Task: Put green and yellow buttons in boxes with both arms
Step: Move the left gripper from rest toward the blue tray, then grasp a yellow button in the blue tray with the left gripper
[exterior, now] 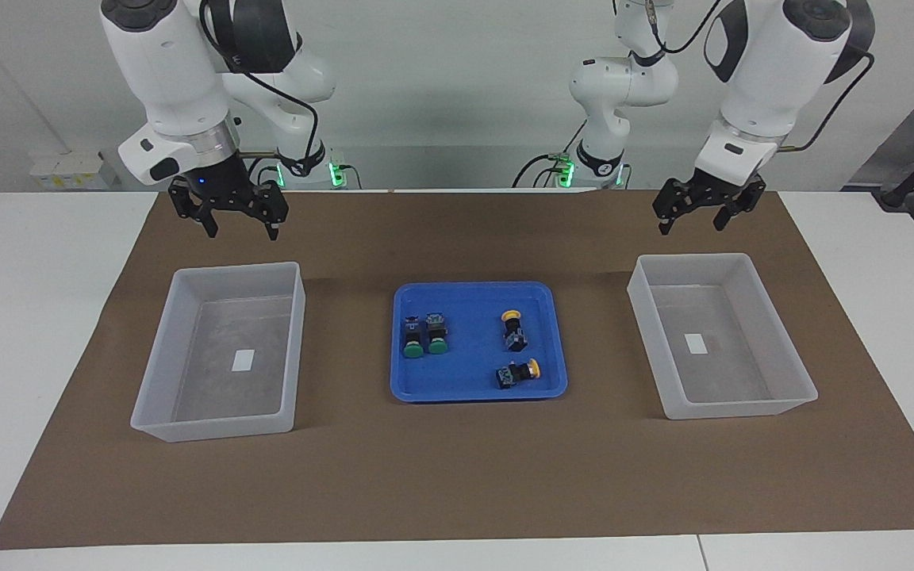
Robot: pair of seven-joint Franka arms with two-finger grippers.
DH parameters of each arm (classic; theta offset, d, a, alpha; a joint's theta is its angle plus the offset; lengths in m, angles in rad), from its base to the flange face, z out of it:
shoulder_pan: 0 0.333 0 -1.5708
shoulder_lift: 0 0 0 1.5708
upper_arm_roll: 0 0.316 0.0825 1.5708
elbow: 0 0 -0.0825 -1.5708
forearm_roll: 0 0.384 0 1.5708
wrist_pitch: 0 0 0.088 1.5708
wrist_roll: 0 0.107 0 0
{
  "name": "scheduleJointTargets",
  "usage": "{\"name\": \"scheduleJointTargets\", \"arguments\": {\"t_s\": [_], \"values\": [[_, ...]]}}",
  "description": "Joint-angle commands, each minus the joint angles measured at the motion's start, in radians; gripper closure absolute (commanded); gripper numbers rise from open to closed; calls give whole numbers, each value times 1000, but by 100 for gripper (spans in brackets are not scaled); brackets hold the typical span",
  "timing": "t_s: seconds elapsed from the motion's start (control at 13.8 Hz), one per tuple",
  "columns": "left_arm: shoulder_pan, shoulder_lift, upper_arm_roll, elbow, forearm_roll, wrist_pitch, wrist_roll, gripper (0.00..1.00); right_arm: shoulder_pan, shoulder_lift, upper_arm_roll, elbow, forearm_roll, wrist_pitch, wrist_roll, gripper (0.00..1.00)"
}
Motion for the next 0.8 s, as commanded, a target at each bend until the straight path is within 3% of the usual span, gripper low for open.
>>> {"name": "scheduleJointTargets", "arguments": {"t_s": [0.0, 0.22, 0.58, 0.73], "values": [[-77, -13, 15, -83, -24, 95, -101, 0, -2, -25, -2, -29, 18, 8, 14, 0], [-165, 3, 13, -171, -24, 240, -262, 0, 0, -25, -2, -27, 20, 8, 16, 0], [-261, 112, 15, -203, -24, 451, -394, 0, 0, -25, -2, -29, 21, 9, 16, 0], [-278, 119, 13, -249, -24, 551, -413, 0, 0, -25, -2, -27, 21, 6, 17, 0]]}}
